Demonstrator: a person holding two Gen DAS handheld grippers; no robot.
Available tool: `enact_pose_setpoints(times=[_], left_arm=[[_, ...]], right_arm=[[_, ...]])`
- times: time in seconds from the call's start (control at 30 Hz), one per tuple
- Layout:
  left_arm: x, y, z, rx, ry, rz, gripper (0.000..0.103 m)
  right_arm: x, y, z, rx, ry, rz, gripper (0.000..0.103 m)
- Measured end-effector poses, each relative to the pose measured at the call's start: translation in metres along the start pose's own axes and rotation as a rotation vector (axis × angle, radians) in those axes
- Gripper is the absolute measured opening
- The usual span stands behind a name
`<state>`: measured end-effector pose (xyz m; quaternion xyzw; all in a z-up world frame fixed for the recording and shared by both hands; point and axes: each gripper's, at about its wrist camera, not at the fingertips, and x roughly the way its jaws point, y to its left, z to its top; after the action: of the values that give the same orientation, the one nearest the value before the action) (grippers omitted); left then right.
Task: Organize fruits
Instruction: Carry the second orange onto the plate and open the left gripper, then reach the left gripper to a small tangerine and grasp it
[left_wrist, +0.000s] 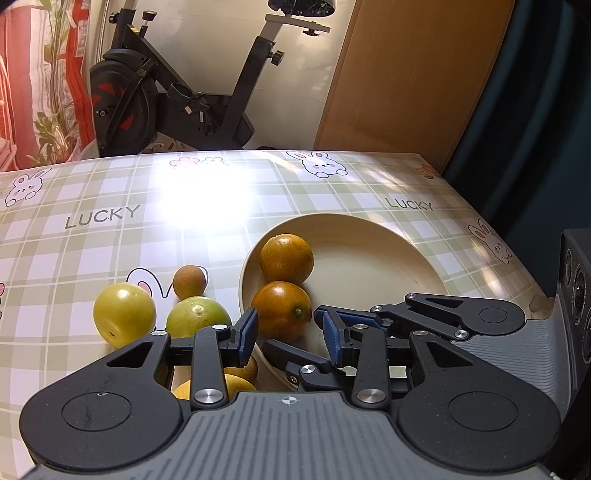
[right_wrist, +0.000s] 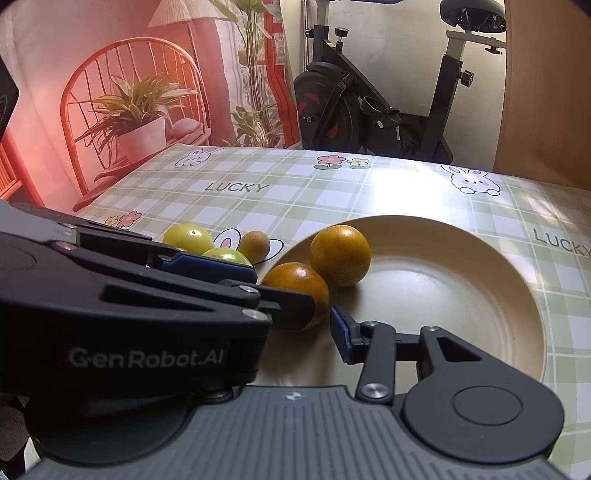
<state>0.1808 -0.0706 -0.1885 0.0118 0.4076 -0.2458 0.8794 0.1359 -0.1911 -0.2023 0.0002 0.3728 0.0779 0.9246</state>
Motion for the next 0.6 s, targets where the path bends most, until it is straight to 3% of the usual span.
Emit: enact_pose_setpoints(times=[0.6], left_arm=[[-0.057,0.009,-0.012,-0.048,-0.088,-0.005,0.042]], right_arm=[[-0.047,0.003,-0.013,0.022,-0.06,-0.027,0.045]])
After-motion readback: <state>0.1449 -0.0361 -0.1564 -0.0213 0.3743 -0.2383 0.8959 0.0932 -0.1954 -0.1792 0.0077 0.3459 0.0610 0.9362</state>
